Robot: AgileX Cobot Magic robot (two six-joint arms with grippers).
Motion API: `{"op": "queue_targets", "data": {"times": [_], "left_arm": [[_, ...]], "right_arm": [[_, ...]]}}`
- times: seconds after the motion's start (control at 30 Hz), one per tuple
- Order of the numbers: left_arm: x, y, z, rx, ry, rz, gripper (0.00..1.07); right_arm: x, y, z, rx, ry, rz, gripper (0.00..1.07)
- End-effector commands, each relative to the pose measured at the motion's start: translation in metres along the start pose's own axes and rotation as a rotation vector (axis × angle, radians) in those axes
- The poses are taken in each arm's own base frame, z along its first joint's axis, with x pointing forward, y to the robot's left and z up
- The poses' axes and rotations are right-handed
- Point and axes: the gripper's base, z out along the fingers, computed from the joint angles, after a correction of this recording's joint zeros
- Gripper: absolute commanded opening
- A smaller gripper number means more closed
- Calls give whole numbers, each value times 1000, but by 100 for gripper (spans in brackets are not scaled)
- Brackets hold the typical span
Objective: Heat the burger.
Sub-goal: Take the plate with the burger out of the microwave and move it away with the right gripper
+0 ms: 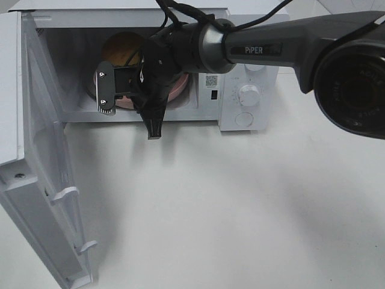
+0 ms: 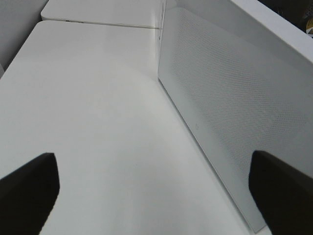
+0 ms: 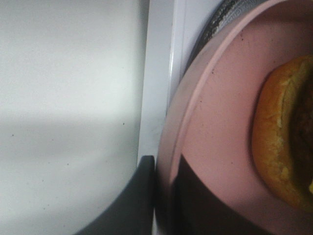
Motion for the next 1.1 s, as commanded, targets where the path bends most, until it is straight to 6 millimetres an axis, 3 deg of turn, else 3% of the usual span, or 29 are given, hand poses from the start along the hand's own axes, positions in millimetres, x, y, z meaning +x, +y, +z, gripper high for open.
{"op": "queue_targets", "data": {"times": [0.03,0.47,1.1], "left_arm": [[1,0,-3,1,-26,-2,98],[1,0,-3,1,-26,-2,98],[1,0,-3,1,-26,-2,98]], "right_arm": [[-2,-8,-13,22,-8,3,0],[-4,-3,-42,54,-5,-76,0],[14,31,-96,104,-75,-129,0]]}}
